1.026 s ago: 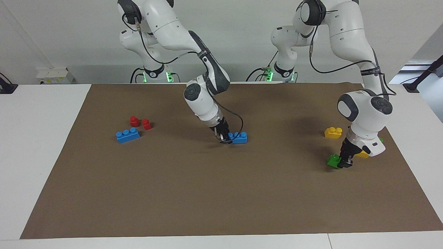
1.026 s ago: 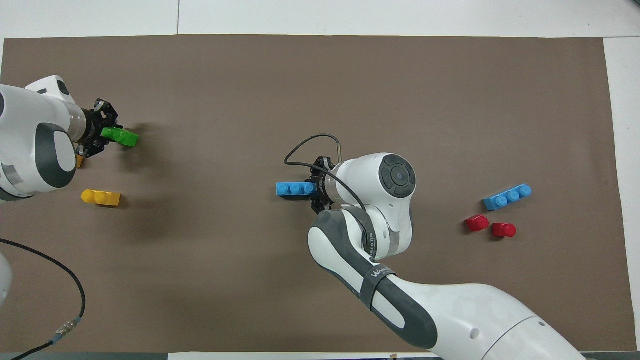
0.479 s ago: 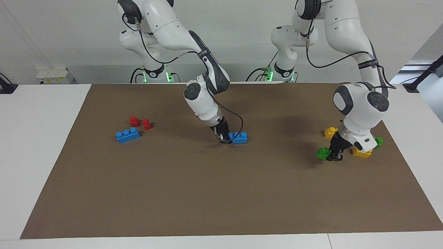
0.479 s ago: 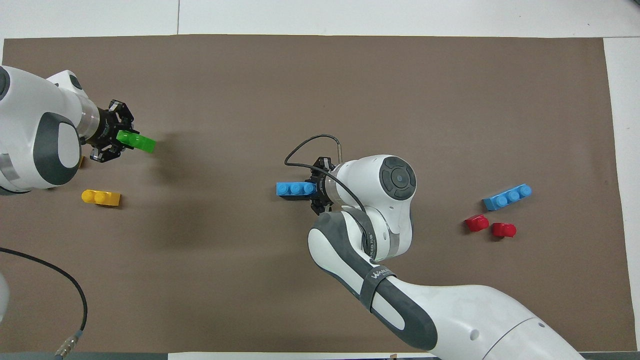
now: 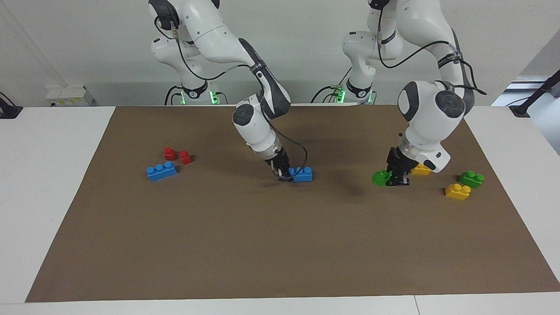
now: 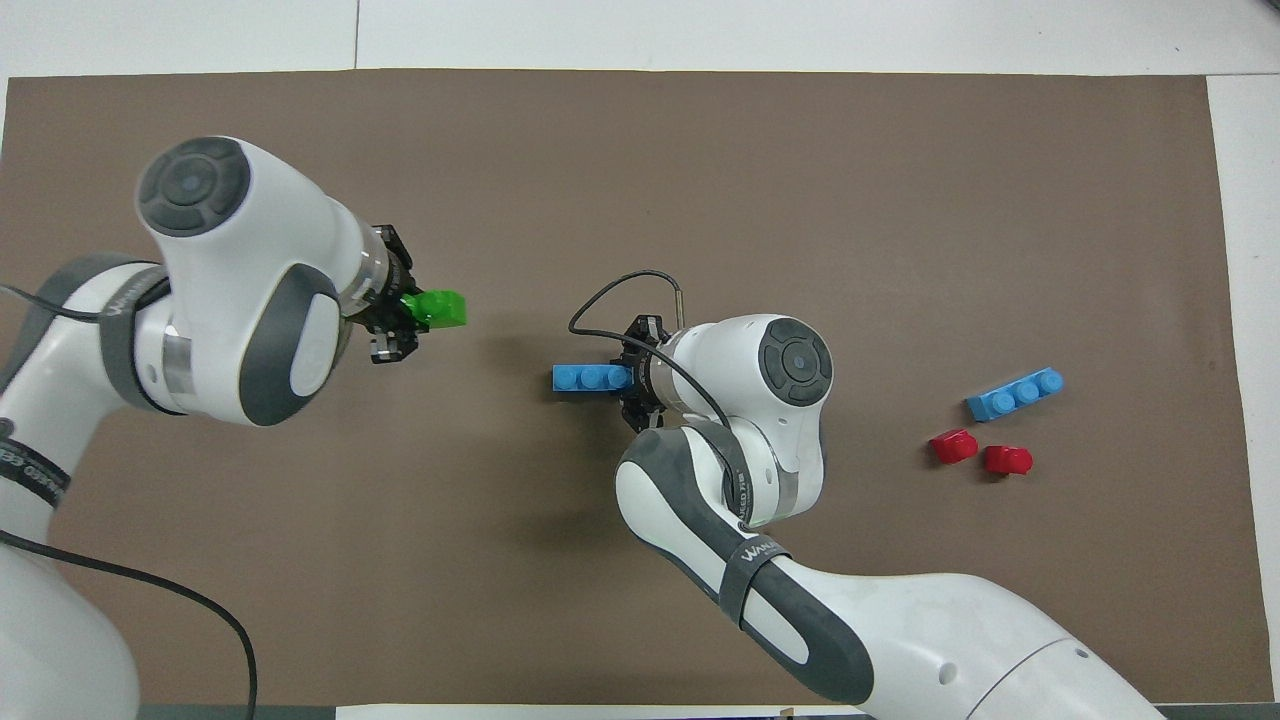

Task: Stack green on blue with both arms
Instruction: 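Grasp the green brick with the left gripper and lift it, then carry the green brick with the left gripper over the blue brick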

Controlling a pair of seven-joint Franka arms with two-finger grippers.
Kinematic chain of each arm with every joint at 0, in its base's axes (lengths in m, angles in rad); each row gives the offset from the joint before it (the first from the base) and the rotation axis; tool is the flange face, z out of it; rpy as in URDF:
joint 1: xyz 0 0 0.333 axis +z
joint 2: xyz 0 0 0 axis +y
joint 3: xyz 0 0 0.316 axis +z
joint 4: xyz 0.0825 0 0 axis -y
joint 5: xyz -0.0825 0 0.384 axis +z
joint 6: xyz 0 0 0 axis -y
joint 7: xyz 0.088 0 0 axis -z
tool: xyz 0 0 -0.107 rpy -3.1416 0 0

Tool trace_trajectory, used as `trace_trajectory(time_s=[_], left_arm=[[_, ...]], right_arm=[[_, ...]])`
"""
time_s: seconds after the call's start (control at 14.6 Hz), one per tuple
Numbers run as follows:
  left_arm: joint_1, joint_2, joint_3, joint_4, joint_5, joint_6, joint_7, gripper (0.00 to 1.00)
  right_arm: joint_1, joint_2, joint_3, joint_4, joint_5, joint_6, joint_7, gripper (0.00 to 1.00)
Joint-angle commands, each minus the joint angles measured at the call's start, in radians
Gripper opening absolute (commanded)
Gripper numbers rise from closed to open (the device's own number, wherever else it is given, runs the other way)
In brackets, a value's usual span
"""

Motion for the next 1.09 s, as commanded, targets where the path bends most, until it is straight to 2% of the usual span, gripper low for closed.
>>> trace_trajectory(time_s=[0.0,0.21,0.48,0.75,1.03], left_arm=[[-0.106,-0.036,0.021,-0.058,0.027,0.039,-0.192,0.0],[-0.196,-0.047,0.021,-0.107,0.09,0.119,-0.418,0.0],[-0.281,-0.036,0.019,-0.13,0.182,0.136,-0.599,0.0],[-0.322,-0.006,0.019,-0.13,0.227,0.164,-0.685,0.0],[-0.318,0.005,0.021,-0.131,0.247,0.188,-0.693,0.0]], right_arm=[[0.003,0.006,-0.008,-0.036,0.02,0.042,-0.004,0.0],[0.001,0.005,-0.008,-0.045,0.02,0.043,-0.019,0.0],[0.001,0.005,-0.008,-0.045,0.02,0.043,-0.019,0.0],[0.0,0.005,-0.008,-0.048,0.02,0.043,-0.025,0.0],[-0.003,0.005,-0.008,-0.05,0.02,0.043,-0.027,0.0]])
